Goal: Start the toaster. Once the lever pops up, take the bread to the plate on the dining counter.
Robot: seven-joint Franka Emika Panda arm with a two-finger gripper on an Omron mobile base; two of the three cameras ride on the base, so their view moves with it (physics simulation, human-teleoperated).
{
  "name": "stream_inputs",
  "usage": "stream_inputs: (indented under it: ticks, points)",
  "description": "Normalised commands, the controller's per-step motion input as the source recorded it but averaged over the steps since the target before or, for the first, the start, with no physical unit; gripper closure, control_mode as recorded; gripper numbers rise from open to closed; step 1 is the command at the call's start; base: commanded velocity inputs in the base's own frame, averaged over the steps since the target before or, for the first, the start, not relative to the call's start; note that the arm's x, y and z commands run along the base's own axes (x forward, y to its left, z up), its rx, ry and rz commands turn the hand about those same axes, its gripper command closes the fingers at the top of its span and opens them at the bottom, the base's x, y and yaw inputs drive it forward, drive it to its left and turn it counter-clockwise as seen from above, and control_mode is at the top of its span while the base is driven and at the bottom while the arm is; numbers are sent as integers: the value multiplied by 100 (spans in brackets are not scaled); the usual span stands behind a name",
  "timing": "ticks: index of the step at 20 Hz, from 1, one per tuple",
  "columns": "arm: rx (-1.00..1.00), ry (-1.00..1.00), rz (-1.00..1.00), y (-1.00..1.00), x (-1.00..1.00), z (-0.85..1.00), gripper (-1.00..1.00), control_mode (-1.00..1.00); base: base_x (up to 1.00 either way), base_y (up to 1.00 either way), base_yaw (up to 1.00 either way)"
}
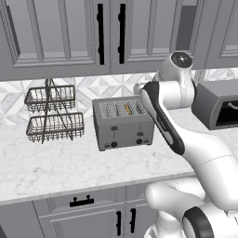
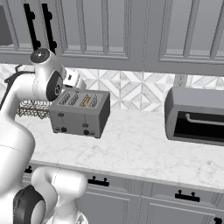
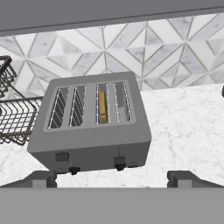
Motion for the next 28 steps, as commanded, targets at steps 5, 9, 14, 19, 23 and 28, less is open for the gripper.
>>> stream_inputs:
  ticks: [5, 9, 14, 19, 23, 28]
  points:
    - [0, 0, 0, 0, 0, 0, -100, -100, 0, 0, 0]
    - [0, 0, 0, 0, 0, 0, -100, -100, 0, 0, 0]
    - [0, 0, 0, 0, 0, 0, -100, -100, 0, 0, 0]
    - [0, 0, 0, 0, 0, 0, -100, -100, 0, 0, 0]
    - [0, 0, 0, 0, 0, 0, -100, -100, 0, 0, 0]
    - [0, 0, 0, 0, 0, 0, -100, -100, 0, 0, 0]
